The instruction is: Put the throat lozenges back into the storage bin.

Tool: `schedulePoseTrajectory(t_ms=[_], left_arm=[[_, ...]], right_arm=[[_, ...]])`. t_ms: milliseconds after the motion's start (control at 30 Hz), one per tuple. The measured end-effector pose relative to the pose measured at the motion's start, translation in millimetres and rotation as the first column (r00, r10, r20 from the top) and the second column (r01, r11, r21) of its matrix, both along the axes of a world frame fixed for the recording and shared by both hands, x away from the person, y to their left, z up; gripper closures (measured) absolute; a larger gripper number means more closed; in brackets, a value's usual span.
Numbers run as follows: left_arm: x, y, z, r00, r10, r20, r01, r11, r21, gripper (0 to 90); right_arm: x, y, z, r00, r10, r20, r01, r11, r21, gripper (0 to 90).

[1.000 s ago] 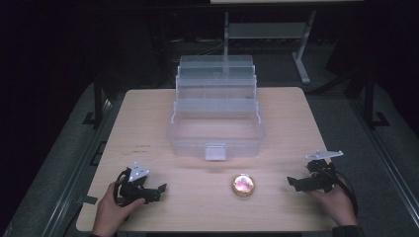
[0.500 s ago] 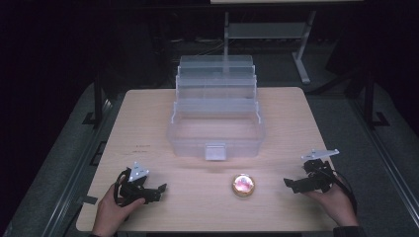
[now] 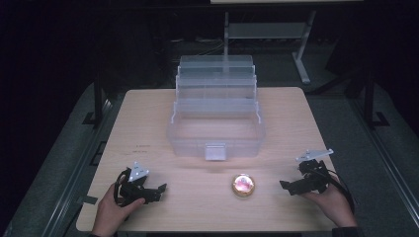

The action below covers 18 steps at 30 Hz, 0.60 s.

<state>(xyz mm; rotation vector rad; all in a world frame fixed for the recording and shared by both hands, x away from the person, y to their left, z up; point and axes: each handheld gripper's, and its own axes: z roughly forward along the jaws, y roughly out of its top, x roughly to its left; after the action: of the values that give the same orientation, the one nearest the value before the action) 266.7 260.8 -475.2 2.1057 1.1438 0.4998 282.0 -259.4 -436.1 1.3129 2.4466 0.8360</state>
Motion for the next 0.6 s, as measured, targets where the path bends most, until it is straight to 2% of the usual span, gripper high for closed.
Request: schedulePoseTrajectory(t_ms=[600], left_arm=[[0.0, -0.3, -0.2, 1.0000, 0.002, 0.001, -0.002, 1.0000, -0.004, 10.4]], right_arm=[[-2.9, 21.3, 5.7, 0.9974, 0.070, -0.015, -0.070, 0.997, -0.010, 0.0]])
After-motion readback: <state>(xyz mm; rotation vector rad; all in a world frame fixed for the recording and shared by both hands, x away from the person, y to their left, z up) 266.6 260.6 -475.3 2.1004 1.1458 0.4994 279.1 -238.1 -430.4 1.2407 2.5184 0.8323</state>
